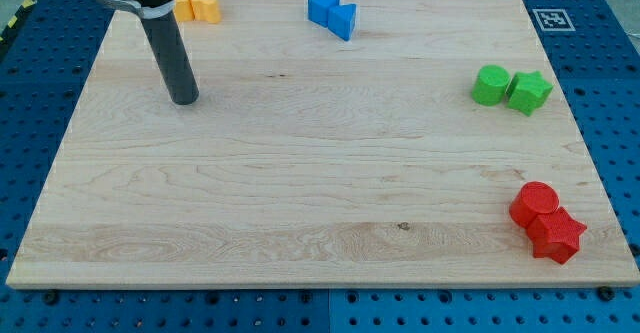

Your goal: Point at green star

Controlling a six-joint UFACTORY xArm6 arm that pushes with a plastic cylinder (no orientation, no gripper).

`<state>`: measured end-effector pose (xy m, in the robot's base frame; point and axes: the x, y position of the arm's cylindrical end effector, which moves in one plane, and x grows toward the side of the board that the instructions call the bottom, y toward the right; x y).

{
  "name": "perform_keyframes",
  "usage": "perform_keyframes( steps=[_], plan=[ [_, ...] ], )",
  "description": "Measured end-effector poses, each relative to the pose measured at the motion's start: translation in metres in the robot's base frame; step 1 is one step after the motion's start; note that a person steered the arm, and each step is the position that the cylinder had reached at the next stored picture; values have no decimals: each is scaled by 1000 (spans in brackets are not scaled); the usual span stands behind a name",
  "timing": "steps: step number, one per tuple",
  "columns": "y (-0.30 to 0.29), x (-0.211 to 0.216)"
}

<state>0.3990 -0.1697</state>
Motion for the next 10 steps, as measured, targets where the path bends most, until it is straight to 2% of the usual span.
perform_keyframes(
  steps=[5, 6, 9, 10],
  plan=[
    [0, -1],
    [33, -3],
    [237, -53],
    [246, -55]
  ],
)
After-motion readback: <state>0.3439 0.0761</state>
